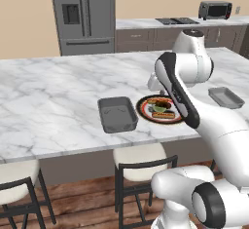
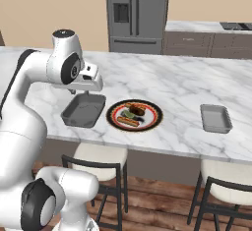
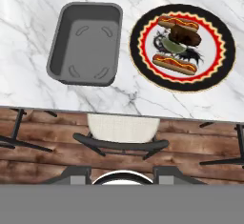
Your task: Place one cooked food and one vegetable from the large plate to each tupperware container.
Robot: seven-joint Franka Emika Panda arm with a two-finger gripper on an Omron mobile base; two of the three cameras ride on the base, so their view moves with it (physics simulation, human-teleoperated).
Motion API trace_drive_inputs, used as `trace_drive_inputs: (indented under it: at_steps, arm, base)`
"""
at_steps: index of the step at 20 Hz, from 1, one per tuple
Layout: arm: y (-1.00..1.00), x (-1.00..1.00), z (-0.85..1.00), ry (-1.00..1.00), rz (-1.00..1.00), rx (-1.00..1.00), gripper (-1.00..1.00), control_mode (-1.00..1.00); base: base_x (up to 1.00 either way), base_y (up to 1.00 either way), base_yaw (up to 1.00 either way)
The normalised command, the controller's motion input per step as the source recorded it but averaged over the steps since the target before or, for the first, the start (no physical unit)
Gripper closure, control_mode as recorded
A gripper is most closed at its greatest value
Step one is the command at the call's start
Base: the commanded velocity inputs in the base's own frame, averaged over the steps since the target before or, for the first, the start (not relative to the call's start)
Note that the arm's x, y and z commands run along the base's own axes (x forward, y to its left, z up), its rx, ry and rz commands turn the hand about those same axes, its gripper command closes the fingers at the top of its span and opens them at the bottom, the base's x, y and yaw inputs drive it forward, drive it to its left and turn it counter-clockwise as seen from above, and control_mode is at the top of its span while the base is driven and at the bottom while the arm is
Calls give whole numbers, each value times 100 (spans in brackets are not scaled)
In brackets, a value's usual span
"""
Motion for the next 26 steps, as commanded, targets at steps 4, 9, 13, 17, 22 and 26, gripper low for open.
trace_drive_inputs:
  at_steps: [4, 9, 13, 17, 22, 26]
  arm:
    - [0, -55, 0, -1, 0, -1, -100, -100]
    - [0, -83, -9, -1, 4, -5, -100, -100]
    - [-11, -1, -14, -1, 26, -5, -100, -100]
    - [-38, 34, -20, 0, 31, 0, -100, -100]
    - [-32, 52, -28, 11, 29, -7, -100, -100]
    - [-36, 63, -48, 12, 23, -15, -100, -100]
  base:
    - [0, 0, 0]
    - [0, 0, 0]
    - [0, 0, 0]
    - [0, 0, 0]
    - [0, 0, 0]
    - [0, 0, 0]
